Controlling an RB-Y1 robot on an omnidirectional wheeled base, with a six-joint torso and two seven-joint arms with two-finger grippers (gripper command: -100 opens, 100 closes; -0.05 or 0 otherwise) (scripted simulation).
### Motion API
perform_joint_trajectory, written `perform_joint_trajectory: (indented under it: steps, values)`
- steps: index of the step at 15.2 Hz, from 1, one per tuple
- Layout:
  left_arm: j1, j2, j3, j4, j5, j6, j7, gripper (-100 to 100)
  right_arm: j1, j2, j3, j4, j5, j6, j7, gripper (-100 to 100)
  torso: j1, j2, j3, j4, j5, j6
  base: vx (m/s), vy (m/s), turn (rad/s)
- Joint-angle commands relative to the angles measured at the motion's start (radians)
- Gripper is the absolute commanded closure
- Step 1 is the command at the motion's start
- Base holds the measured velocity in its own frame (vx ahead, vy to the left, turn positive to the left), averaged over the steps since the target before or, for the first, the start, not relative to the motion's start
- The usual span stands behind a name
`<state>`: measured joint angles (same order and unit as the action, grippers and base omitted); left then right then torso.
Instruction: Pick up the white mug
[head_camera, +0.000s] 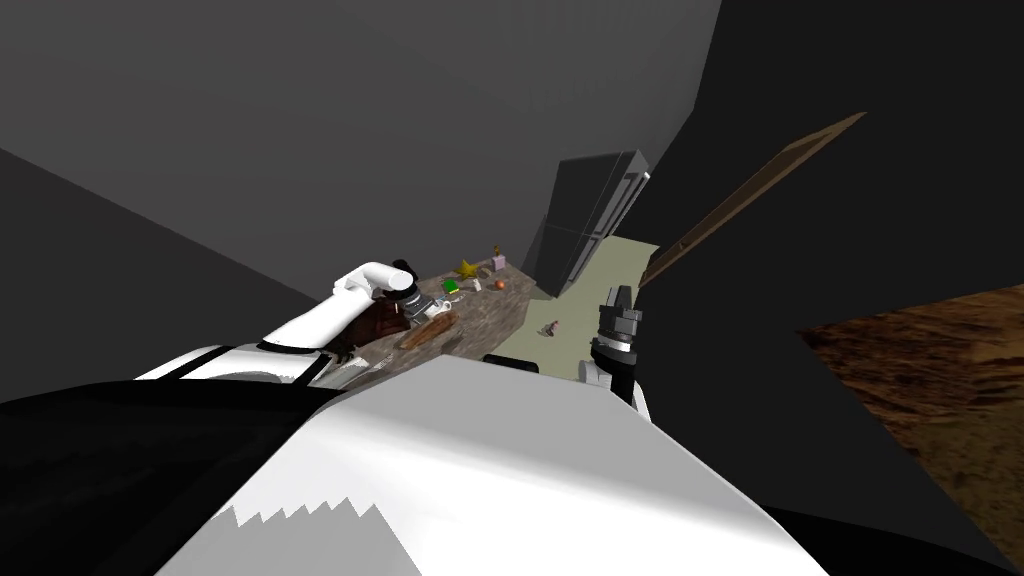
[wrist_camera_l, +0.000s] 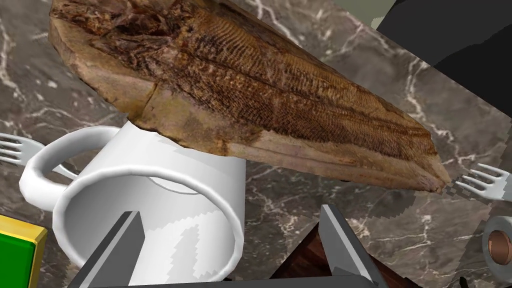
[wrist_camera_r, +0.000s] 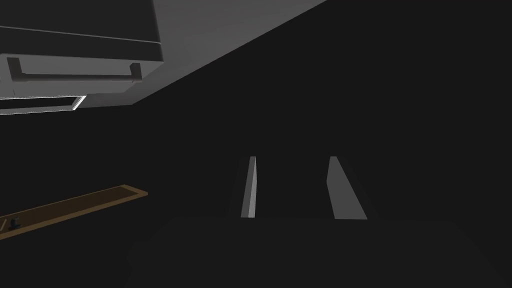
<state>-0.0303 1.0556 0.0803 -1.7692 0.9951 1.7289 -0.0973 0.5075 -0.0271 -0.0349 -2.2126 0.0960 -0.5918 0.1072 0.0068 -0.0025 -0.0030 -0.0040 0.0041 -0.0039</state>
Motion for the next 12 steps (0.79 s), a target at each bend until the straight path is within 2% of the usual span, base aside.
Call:
perform_joint_trajectory:
  steps: [1, 3, 4, 5, 9, 10, 11, 12]
  values:
    - [0.005, -0.014, -0.013, 0.02, -0.025, -0.029, -0.008, -100, 0.0, 0.0, 0.0, 0.0, 0.0, 0.0, 0.0, 0, 0.0, 0.0, 0.0, 0.0, 0.0, 0.0, -0.016, -0.006, -0.048]
    - [0.008, -0.023, -0.022, 0.034, -0.042, -0.049, -0.014, -100, 0.0, 0.0, 0.0, 0.0, 0.0, 0.0, 0.0, 0, -0.002, 0.001, 0.0, 0.0, 0.0, 0.0, -0.032, -0.018, -0.076]
    - [0.011, -0.016, -0.013, 0.018, -0.03, -0.032, -0.007, -100, 0.0, 0.0, 0.0, 0.0, 0.0, 0.0, 0.0, 0, -0.002, 0.001, 0.001, 0.0, 0.0, 0.0, -0.019, -0.011, -0.019]
    - [0.013, -0.017, -0.013, 0.019, -0.032, -0.037, -0.009, 100, 0.0, 0.0, 0.0, 0.0, 0.0, 0.0, 0.0, 0, -0.002, 0.001, 0.001, 0.0, 0.0, 0.0, -0.007, -0.004, 0.001]
    - [0.013, -0.018, -0.013, 0.02, -0.031, -0.036, -0.007, 100, 0.0, 0.0, 0.0, 0.0, 0.0, 0.0, 0.0, 0, -0.001, 0.0, 0.0, 0.0, 0.0, 0.001, 0.0, 0.0, 0.0]
    - [0.001, -0.002, -0.002, 0.003, -0.004, -0.005, -0.001, 100, 0.0, 0.0, 0.0, 0.0, 0.0, 0.0, 0.0, 0, -0.001, 0.0, 0.0, 0.0, 0.0, 0.001, 0.017, 0.007, 0.077]
    - [0.0, 0.0, 0.0, 0.0, 0.0, 0.0, 0.0, 100, 0.0, 0.0, 0.0, 0.0, 0.0, 0.0, 0.0, 0, 0.0, -0.001, 0.0, 0.001, -0.001, 0.0, 0.035, 0.014, 0.096]
    - [0.002, -0.006, -0.007, 0.009, -0.011, -0.015, -0.003, 100, 0.0, 0.0, 0.0, 0.0, 0.0, 0.0, 0.0, 0, 0.0, -0.002, 0.0, 0.001, -0.001, 0.001, 0.023, 0.01, 0.032]
